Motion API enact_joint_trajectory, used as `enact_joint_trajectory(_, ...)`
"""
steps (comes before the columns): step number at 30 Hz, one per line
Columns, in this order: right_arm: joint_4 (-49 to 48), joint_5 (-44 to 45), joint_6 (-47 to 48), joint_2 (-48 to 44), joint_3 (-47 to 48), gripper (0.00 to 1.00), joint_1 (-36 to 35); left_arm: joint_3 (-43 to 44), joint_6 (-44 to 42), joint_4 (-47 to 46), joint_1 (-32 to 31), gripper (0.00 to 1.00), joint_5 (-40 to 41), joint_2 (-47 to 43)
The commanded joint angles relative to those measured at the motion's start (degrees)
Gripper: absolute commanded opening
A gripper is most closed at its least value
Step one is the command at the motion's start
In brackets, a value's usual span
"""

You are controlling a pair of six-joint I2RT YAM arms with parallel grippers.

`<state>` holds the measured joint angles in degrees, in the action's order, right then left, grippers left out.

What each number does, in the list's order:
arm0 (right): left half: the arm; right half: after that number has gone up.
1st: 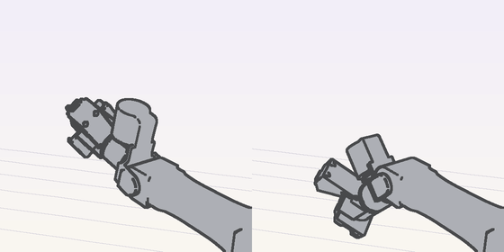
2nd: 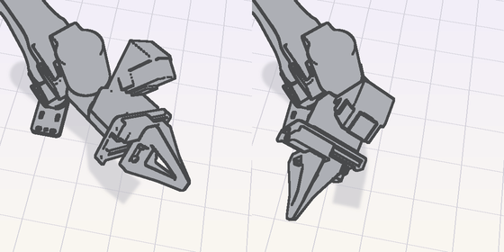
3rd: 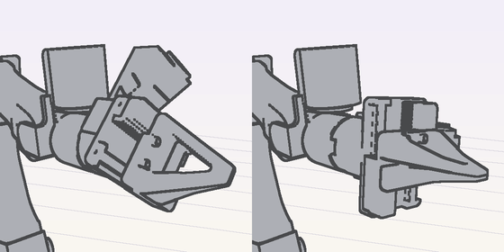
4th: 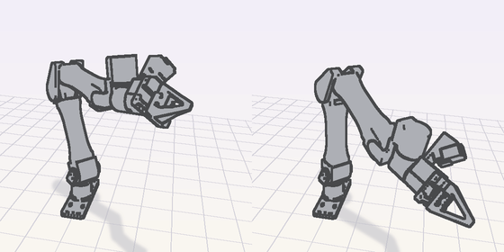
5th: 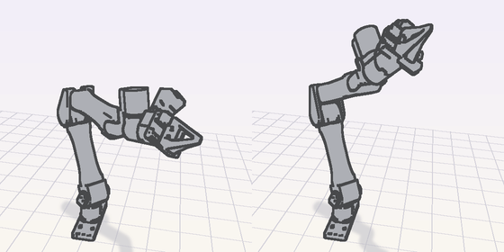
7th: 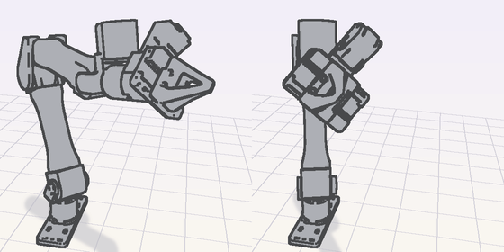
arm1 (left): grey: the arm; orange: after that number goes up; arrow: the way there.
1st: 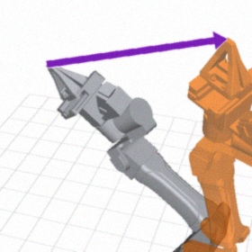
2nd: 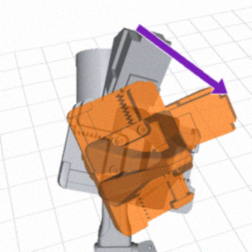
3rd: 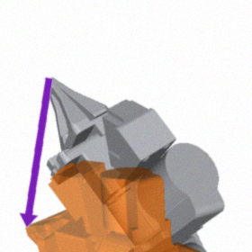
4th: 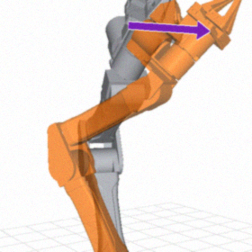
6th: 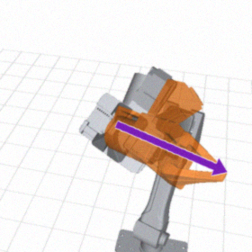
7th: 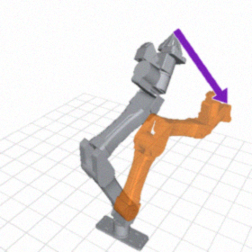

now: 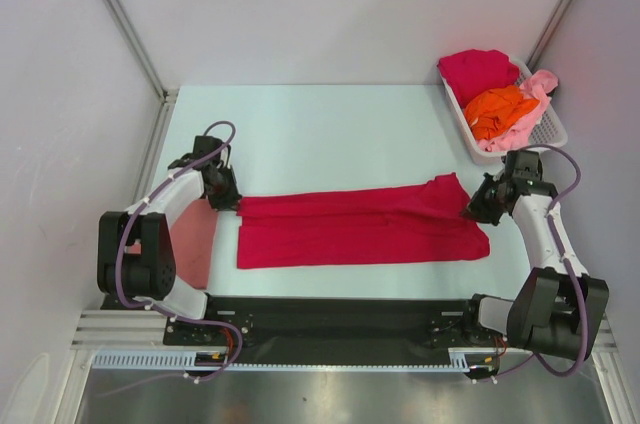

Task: Fold and stack the t-shirts
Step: Fold the tshirt

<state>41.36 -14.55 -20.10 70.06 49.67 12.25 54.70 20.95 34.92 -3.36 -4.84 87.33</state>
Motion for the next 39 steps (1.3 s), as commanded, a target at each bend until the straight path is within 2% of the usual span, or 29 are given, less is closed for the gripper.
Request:
enact_joint_trajectory(1, 0.0, 1.3, -1.0, -2.4, -0.6, 0.00, 0.1, 0.1, 0.0, -0.9, -0.2, 0.00, 0.8, -0.8)
enact_joint_trajectory(6, 1.8, 1.9, -2.2, 1.1, 0.1, 0.00, 0.9, -0.1, -0.1, -0.9, -0.2, 0.00, 0.6, -0.3)
enact_joint_trajectory(7, 2.1, 1.5, -2.5, 1.7, -0.1, 0.02, 1.0, -0.1, 0.0, -0.9, -0.2, 0.02, 0.7, -0.4)
enact_joint_trajectory(8, 2.3, 1.8, -2.8, 2.4, -0.2, 0.05, 1.0, -0.4, 0.2, -0.9, -0.2, 0.08, 1.1, -0.7)
enact_joint_trajectory(10, 4.6, 2.3, -2.9, 3.1, 0.2, 0.11, 1.5, -0.8, 0.6, -0.1, -0.2, 0.12, 2.6, -1.4)
enact_joint_trajectory(11, 5.5, 2.6, -2.8, 3.2, 0.9, 0.14, 1.7, -1.1, 1.0, 0.2, -0.2, 0.20, 4.7, -3.0)
enact_joint_trajectory(12, 7.9, 3.1, -2.4, 3.1, 1.5, 0.20, 2.0, -1.3, 1.1, 0.5, -0.2, 0.28, 4.8, -4.3)
enact_joint_trajectory(13, 9.0, 3.3, -2.0, 2.9, 2.4, 0.33, 2.1, -1.6, 1.3, 1.1, -0.2, 0.34, 6.9, -5.7)
enact_joint_trajectory(14, 10.4, 3.7, -1.5, 2.5, 3.5, 0.38, 2.1, -1.5, 1.2, 1.5, -0.2, 0.36, 7.9, -8.6)
enact_joint_trajectory(19, 11.9, 4.5, 0.6, 1.1, 12.9, 0.51, -2.0, 0.4, 1.5, 1.6, -0.2, 0.48, 8.8, -15.2)
enact_joint_trajectory(23, 3.7, -0.6, -1.3, 8.8, 16.2, 0.51, -9.3, 1.8, 0.2, -1.4, -1.5, 0.49, 1.0, -12.0)
enact_joint_trajectory(24, -0.2, -2.1, -2.2, 11.1, 16.9, 0.52, -12.0, 2.3, 0.0, -2.0, -2.4, 0.47, -3.7, -8.2)
enact_joint_trajectory(28, -3.8, -3.5, -4.2, 23.1, 24.3, 0.49, -20.7, 4.4, 0.2, -3.0, -6.3, 0.39, -8.6, -1.7)
enact_joint_trajectory(33, 1.6, -1.3, -4.0, 35.7, 33.6, 0.45, -21.7, 5.3, -0.7, -2.6, -9.4, 0.39, -10.2, 2.2)
enact_joint_trajectory(39, 6.3, -0.7, -0.6, 41.9, 40.7, 0.43, -21.6, 3.0, -1.5, -2.7, -9.5, 0.39, -10.5, 4.8)
